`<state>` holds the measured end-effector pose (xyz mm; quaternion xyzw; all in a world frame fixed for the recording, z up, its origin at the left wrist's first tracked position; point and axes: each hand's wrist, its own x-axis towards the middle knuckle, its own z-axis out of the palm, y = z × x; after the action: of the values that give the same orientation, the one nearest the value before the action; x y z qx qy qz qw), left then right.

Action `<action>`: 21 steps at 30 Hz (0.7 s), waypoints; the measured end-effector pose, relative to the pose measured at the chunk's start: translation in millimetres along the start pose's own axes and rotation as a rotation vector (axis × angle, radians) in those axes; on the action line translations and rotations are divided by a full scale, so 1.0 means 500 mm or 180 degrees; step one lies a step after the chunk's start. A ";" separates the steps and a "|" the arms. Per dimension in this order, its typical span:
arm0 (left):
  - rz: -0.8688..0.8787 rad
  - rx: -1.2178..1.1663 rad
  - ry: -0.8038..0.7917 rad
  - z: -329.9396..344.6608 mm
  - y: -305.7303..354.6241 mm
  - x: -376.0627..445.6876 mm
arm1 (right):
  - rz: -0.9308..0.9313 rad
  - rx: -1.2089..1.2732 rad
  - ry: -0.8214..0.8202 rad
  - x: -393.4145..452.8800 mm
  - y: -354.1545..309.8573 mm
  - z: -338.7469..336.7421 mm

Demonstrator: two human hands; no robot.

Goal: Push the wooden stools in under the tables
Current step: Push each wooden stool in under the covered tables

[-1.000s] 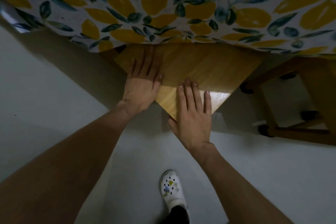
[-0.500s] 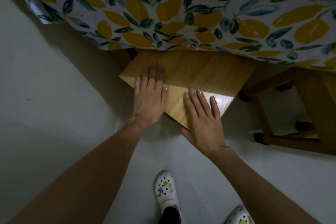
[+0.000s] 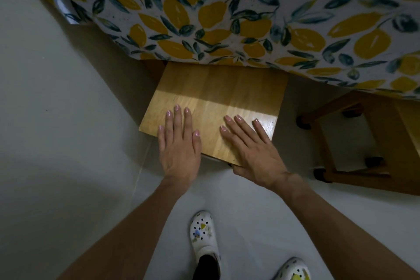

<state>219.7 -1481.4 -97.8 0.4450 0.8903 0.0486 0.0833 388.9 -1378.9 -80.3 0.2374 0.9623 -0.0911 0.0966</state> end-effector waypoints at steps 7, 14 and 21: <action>0.0513 0.0118 -0.0205 -0.028 -0.036 0.008 | 0.0290 0.0021 0.0288 0.000 -0.027 -0.001; 0.0677 0.0237 -0.0288 -0.028 -0.080 0.074 | 0.1578 0.0546 0.0587 0.033 -0.120 0.024; 0.0675 0.0247 -0.0204 -0.030 -0.068 0.079 | 0.1466 0.0499 0.0710 0.040 -0.088 0.023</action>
<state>166.7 -1470.4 -92.7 0.5409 0.8364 0.0084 0.0889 352.5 -1411.0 -90.2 0.4655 0.8776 -0.1143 -0.0105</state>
